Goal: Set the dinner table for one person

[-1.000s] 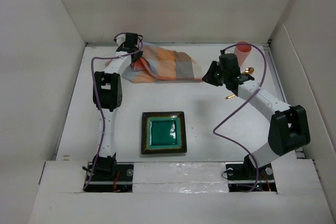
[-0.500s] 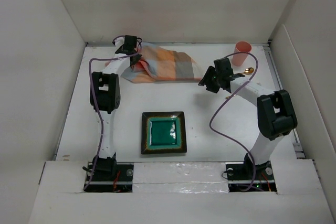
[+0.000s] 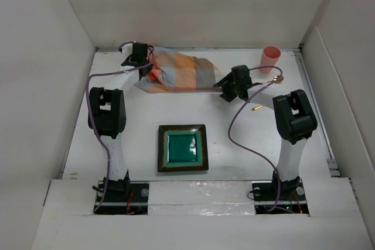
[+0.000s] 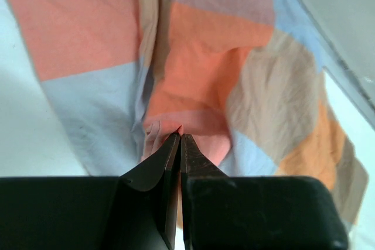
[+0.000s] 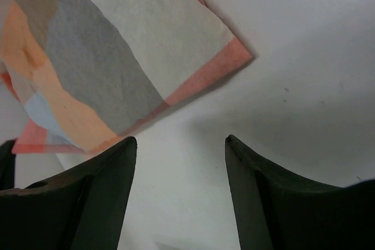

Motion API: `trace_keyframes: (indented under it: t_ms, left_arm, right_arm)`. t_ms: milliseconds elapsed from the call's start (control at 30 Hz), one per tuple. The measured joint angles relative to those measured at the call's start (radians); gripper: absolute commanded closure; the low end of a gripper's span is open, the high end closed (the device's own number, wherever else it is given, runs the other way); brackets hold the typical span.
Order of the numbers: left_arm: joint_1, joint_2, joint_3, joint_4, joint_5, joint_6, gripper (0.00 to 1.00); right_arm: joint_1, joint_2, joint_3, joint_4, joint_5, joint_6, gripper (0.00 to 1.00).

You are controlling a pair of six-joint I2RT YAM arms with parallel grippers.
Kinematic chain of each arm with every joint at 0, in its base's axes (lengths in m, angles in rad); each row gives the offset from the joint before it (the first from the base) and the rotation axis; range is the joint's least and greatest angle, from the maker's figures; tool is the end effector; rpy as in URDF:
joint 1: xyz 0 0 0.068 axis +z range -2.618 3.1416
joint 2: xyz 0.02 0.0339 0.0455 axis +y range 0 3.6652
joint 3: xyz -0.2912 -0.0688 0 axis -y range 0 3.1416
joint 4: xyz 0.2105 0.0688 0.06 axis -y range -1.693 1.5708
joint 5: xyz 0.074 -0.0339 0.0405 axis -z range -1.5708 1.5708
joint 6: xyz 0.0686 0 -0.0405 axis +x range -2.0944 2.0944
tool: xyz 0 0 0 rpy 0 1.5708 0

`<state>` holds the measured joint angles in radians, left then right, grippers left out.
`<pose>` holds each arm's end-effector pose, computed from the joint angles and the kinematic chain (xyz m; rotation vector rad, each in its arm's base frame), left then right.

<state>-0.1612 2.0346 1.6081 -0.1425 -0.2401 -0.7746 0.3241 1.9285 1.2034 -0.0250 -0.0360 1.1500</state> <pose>0.4815 -0.0618 0.2657 -0.7777 1.9893 -0.2968 0.4008 0.1372 0.1944 0.9668 2.2545 0.7499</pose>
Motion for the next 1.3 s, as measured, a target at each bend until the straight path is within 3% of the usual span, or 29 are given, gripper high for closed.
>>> trace_keyframes:
  t_ms: [300, 467, 667, 733, 767, 800, 967, 1133, 1300]
  left_arm:
    - [0.0, -0.03, -0.104, 0.001, 0.0, 0.0, 1.0]
    - [0.0, -0.066, -0.121, 0.004, -0.002, 0.0, 1.0]
    - [0.0, -0.087, -0.14, 0.008, -0.012, 0.003, 1.0]
    - [0.0, -0.087, -0.152, 0.01, -0.016, 0.005, 1.0]
    - [0.0, -0.087, -0.159, 0.011, -0.019, 0.006, 1.0]
    - [0.0, -0.087, -0.165, 0.01, -0.022, 0.007, 1.0]
    - [0.009, -0.099, -0.18, 0.011, -0.025, 0.008, 1.0]
    - [0.046, -0.222, -0.198, 0.026, -0.034, 0.02, 1.0]
    - [0.056, -0.437, -0.151, 0.046, -0.033, 0.063, 1.0]
  right_arm:
    - [0.03, 0.079, 0.042, 0.017, 0.122, 0.23, 0.48]
    - [0.031, 0.083, 0.047, 0.018, 0.192, 0.325, 0.5]
    - [0.012, 0.107, 0.066, 0.014, 0.235, 0.365, 0.67]
    - [0.003, 0.114, 0.072, 0.013, 0.244, 0.362, 0.79]
    - [0.0, 0.116, 0.074, 0.013, 0.247, 0.359, 0.91]
    - [-0.003, 0.116, 0.076, 0.013, 0.252, 0.354, 1.0]
    - [-0.009, 0.12, 0.1, 0.023, 0.271, 0.275, 1.0]
    - [-0.007, 0.102, 0.174, 0.034, 0.293, 0.081, 1.0]
    - [0.016, -0.102, 0.18, 0.031, 0.275, -0.167, 1.0]
